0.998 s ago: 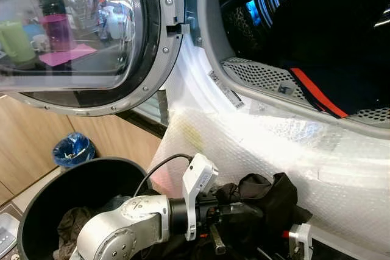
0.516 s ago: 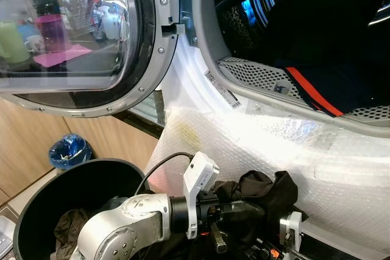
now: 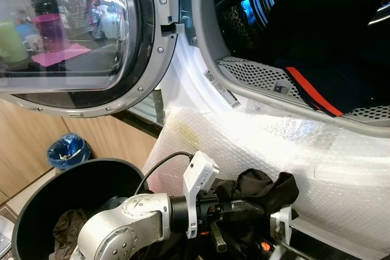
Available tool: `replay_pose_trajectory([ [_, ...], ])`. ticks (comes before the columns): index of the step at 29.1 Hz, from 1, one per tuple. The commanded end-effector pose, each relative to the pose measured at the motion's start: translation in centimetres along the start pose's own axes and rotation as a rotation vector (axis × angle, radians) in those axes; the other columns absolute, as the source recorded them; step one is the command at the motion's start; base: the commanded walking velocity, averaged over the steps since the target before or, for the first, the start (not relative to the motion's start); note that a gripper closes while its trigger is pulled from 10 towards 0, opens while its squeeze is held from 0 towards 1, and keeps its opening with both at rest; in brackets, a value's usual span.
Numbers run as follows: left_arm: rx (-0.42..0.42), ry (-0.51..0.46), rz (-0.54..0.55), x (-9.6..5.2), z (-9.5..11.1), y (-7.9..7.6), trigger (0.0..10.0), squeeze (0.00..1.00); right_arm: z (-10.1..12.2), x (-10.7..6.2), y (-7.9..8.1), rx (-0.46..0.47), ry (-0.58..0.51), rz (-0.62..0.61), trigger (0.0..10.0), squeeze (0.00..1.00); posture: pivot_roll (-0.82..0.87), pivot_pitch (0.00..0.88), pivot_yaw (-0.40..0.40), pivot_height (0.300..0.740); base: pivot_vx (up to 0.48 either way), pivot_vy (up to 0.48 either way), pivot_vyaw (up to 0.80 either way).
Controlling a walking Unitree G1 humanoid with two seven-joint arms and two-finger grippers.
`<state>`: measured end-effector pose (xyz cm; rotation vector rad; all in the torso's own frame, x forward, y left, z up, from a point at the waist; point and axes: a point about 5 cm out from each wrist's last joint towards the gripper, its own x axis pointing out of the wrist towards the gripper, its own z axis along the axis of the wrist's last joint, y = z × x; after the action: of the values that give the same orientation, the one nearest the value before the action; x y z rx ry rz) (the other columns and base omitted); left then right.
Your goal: Clothes washing
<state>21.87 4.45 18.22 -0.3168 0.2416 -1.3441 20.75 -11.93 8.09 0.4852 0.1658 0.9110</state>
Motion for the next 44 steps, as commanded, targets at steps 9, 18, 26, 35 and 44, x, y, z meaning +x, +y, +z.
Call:
replay_pose_trajectory([
  [9,0.008,-0.012,-0.015,0.0,0.4,-0.1,0.0,0.00,0.5,0.3,-1.3,0.001,-0.056,-0.112,0.0,0.00,0.00,0.019,0.007,0.740,0.000,0.000,0.00],
  [18,0.010,-0.013,-0.010,-0.2,0.4,-0.1,0.0,0.00,1.1,-0.3,-2.3,-0.016,-0.085,-0.173,0.0,0.00,0.00,0.024,0.003,0.740,0.000,0.000,0.00],
  [26,0.012,-0.012,-0.011,-0.3,0.4,-0.1,0.0,0.00,1.1,-0.4,-1.7,0.010,-0.098,-0.110,0.0,0.00,0.00,0.024,0.003,0.740,0.000,0.000,0.00],
  [35,0.045,0.011,0.001,-0.9,0.1,-0.1,1.3,0.00,0.9,-0.6,-1.4,0.053,-0.120,-0.090,0.0,0.00,0.01,0.000,0.018,0.740,0.000,0.000,0.00],
  [44,0.080,0.035,0.032,-1.7,0.0,-0.1,10.0,0.00,-0.1,-0.5,-0.8,0.089,-0.098,-0.037,0.0,0.00,0.02,0.000,0.018,0.740,0.000,0.000,0.00],
])
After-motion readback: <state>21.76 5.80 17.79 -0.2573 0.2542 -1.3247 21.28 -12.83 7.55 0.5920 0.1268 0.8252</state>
